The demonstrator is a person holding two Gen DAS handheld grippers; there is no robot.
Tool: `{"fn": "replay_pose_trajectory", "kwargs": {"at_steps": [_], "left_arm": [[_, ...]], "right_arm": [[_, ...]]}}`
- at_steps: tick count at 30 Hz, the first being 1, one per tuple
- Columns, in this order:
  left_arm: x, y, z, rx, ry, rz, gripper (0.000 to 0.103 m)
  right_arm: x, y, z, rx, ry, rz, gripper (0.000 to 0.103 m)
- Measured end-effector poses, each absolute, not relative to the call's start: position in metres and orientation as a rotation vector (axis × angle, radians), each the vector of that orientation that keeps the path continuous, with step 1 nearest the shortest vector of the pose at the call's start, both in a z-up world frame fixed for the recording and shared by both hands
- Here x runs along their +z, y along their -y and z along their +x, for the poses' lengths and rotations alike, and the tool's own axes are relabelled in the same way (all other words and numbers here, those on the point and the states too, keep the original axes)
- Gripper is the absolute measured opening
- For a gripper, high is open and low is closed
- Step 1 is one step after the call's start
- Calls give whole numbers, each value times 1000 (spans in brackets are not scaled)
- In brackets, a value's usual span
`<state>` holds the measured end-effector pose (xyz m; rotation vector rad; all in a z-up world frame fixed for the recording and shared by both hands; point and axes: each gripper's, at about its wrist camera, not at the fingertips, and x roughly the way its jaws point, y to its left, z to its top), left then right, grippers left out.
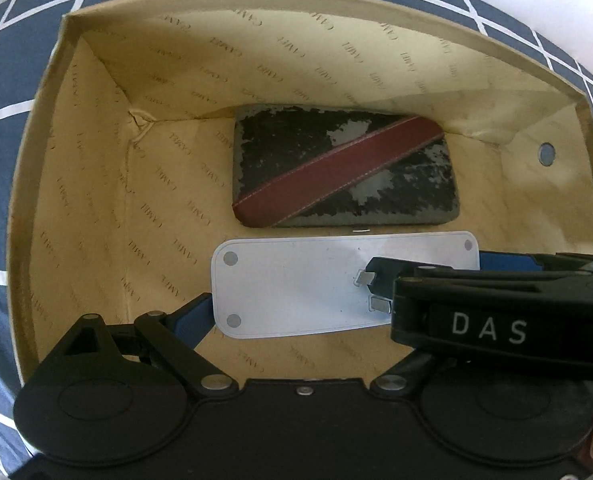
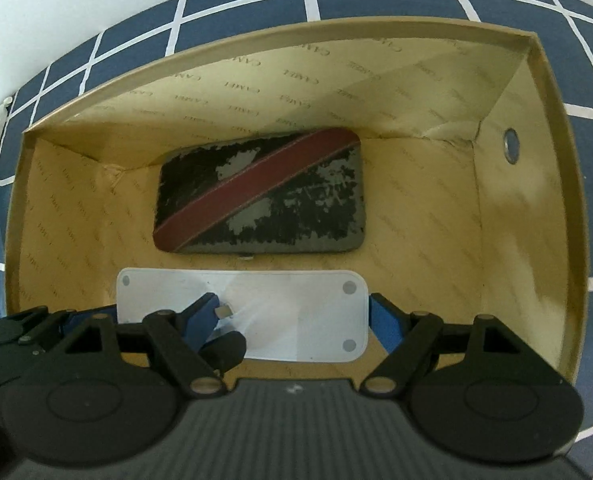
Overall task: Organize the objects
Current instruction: 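Carry the held plate with the right tool over the box and lower it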
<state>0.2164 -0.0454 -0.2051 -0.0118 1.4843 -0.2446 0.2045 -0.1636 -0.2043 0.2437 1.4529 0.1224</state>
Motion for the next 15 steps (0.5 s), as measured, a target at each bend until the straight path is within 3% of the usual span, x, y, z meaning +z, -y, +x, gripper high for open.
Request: {"fn": "replay_pose_trajectory", "kwargs": {"at_steps": [15], "left_arm": [[-207,40,219,-255,-1493,-34,95]], "right_arm": [[-207,161,213,92,-1478,226,80]]}}
